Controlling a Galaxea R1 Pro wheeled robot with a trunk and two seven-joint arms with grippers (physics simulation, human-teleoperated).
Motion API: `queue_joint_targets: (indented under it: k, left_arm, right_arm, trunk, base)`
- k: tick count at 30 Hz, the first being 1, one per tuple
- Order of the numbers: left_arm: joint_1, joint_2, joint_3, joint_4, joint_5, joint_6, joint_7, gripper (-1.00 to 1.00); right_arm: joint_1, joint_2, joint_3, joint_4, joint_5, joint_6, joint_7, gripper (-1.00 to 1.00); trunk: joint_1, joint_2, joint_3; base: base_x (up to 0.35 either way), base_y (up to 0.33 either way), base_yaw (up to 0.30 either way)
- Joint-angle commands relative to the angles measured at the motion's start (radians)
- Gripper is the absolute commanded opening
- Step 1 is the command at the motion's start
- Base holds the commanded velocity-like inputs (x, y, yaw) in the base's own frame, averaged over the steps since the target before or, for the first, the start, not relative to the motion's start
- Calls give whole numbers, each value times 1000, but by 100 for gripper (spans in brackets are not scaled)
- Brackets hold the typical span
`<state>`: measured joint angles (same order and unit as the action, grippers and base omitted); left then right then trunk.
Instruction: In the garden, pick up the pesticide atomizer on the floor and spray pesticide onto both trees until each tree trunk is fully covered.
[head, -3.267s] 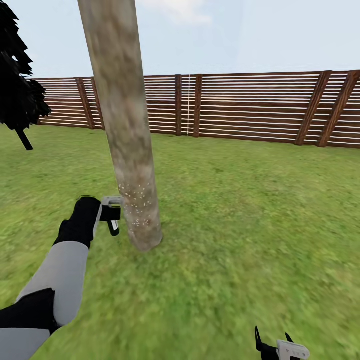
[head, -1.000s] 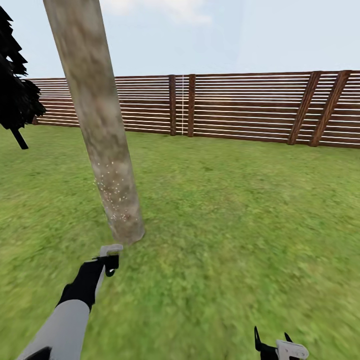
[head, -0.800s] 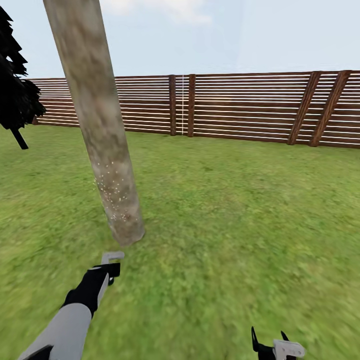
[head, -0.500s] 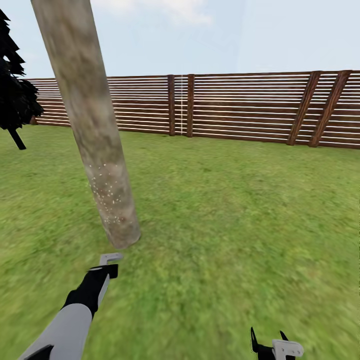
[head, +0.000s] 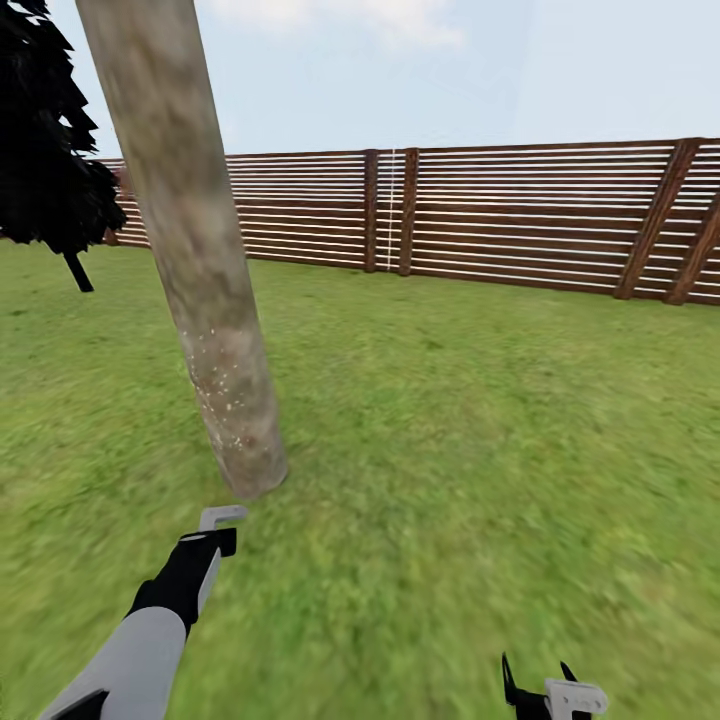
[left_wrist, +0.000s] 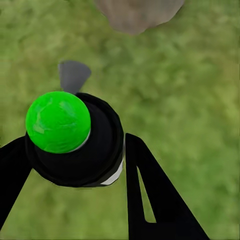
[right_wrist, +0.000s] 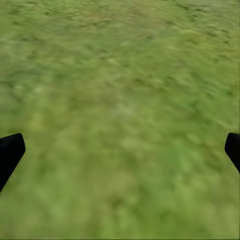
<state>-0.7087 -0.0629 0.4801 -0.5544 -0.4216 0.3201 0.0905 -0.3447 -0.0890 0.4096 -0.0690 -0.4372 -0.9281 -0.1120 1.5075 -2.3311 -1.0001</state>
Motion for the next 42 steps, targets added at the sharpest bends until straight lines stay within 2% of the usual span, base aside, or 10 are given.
queue_joint_targets:
  k: [1,11,15,20,26,34,42]
  left_arm:
    - [0,0,0,-1,0,0,0,-100]
    - [0,0,0,-1,0,-1,0,-100]
    - [0,0,0,-1,0,-1,0,-100]
    - [0,0,0,1,1,-47,2,-100]
    - [0,-1,0,2,1,-50,2,-100]
    - [0,-5,0,2,1,-50,2,-100]
    - [0,-5,0,1,0,-50,6,-100]
  right_arm:
    - [0,0,0,0,0,0,0,100]
    - [0,0,0,0,0,0,0,100]
    - [0,0,0,0,-1,0,0,100]
    - [0,0,0,1,-1,0,0,100]
    - [0,0,0,0,-1,0,0,100]
    - [0,0,0,0,-1,0,0,100]
    - [0,0,0,0,-1,0,0,100]
  trunk:
    - [0,0,0]
    - [0,0,0]
    - [0,0,0]
    - [0,0,0]
    - [0,0,0]
    - [0,0,0]
    - [0,0,0]
  base:
    - [287,-139,100]
    - [301,-119,20]
    - [283,-157,236]
    - [266,-172,276]
    - [34,-262,233]
    - [6,-273,10]
    - [174,-242,192]
